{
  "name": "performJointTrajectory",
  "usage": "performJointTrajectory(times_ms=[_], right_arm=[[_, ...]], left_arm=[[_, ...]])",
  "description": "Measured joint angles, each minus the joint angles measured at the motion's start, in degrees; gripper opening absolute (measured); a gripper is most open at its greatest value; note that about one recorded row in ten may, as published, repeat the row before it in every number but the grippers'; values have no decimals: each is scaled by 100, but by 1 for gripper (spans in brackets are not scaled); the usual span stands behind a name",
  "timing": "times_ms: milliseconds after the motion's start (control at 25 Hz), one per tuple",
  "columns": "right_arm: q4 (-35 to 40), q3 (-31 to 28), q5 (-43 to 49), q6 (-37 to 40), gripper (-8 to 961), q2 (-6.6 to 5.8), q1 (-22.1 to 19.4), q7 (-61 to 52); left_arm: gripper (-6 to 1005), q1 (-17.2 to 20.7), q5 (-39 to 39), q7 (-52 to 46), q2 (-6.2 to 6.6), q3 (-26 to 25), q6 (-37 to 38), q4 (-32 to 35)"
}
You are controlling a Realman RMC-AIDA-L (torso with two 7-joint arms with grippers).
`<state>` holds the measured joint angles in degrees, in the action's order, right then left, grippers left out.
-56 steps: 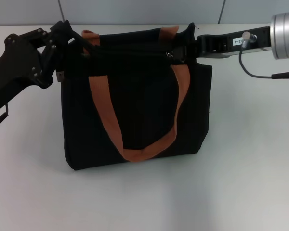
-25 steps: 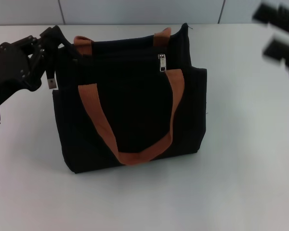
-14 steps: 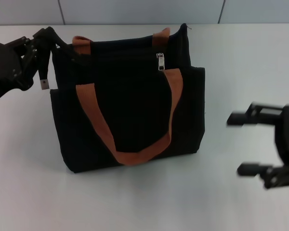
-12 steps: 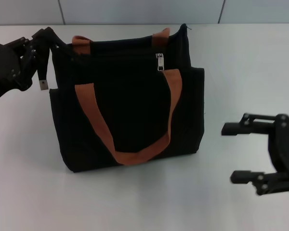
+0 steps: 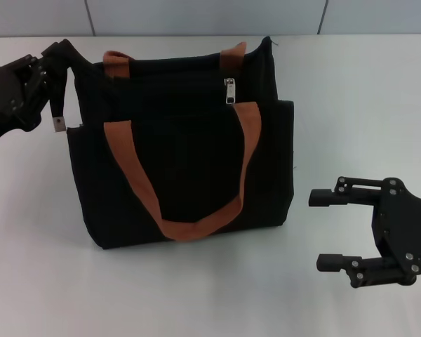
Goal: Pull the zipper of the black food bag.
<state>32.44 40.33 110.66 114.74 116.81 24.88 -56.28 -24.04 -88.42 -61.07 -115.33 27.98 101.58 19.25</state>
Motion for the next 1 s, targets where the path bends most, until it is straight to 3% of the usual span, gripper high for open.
performJointTrajectory(times_ms=[360,720,880,1000], right_arm=[[-2,-2,6,-54,759,59,17,3],[-108,-32,8,-229,759,76,37,-4],[-135,-26,8,-285,759,83,66,-4],[-134,-20,7,-314,759,114,75,-19]], left_arm=[[126,128,30,-347,75,-48,70,94],[556,296,48,-766,245,-639,821,227],[734,300,57,-896,254,-1012,1322,228],[763,260,60,-935,211,-1003,1344,229]])
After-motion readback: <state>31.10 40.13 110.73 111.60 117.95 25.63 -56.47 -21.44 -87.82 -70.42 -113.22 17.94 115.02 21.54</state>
